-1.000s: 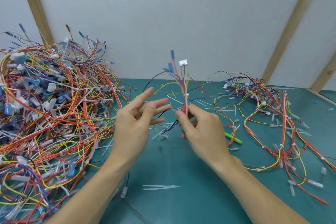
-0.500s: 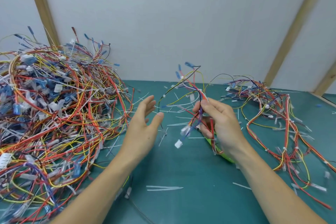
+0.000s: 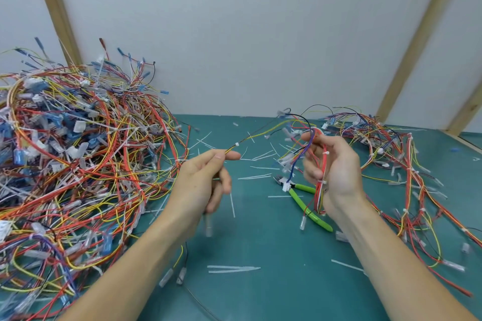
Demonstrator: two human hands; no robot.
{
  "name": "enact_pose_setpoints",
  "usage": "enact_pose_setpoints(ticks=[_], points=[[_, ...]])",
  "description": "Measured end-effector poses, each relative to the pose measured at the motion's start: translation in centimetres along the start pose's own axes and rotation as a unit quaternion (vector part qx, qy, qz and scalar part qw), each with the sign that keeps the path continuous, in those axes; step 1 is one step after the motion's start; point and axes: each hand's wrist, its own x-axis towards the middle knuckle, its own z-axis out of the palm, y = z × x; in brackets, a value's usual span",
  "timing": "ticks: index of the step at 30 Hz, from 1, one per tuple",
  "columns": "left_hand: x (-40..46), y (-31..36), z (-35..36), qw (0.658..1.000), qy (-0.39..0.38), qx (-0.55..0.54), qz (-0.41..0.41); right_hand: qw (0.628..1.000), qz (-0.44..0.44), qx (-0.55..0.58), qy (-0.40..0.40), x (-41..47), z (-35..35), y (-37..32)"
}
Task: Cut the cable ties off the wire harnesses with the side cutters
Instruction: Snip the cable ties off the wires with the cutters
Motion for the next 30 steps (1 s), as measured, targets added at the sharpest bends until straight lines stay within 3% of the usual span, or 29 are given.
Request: enact_pose_setpoints(ticks=[8, 11, 14, 16, 19, 22, 25, 30], points=[[-0.2, 0.8, 0.2, 0.991, -0.067, -0.080, -0.082, 0.998, -0.002, -0.054, 0.043, 0.2, -0.5, 0.1], [-0.3, 0.7, 0.2, 0.995, -0.070, -0.023, -0.070, 0.993, -0.015, -0.111, 0.021, 0.0, -0.3, 0.0], [-0.6, 0.1, 0.3, 0.994, -0.068, 0.077, -0.028, 0.976, -0.088, -0.201, -0.007, -0.6, 0.5, 0.5], [-0.8, -0.1, 0.7, 0.991, -0.066, 0.119, 0.018, 0.940, -0.165, -0.296, -0.032, -1.2, 1.1, 1.2], [-1.1, 0.0, 1.5, 0.991, -0.046, 0.107, 0.071, 0.844, -0.287, -0.447, -0.079, -2.4, 2.1, 2.0], [-1.2, 0.0, 1.6, 0.982, -0.056, 0.134, 0.117, 0.791, -0.306, -0.503, -0.165, -3.0, 2.9, 2.4], [-1.1, 0.1, 1.6, 0.982, -0.053, 0.129, 0.129, 0.810, -0.265, -0.472, -0.225, -3.2, 3.1, 2.8], [-0.8, -0.7, 1.8, 0.987, -0.012, 0.097, 0.124, 0.916, -0.146, -0.296, -0.228, -3.5, 3.1, 3.2]])
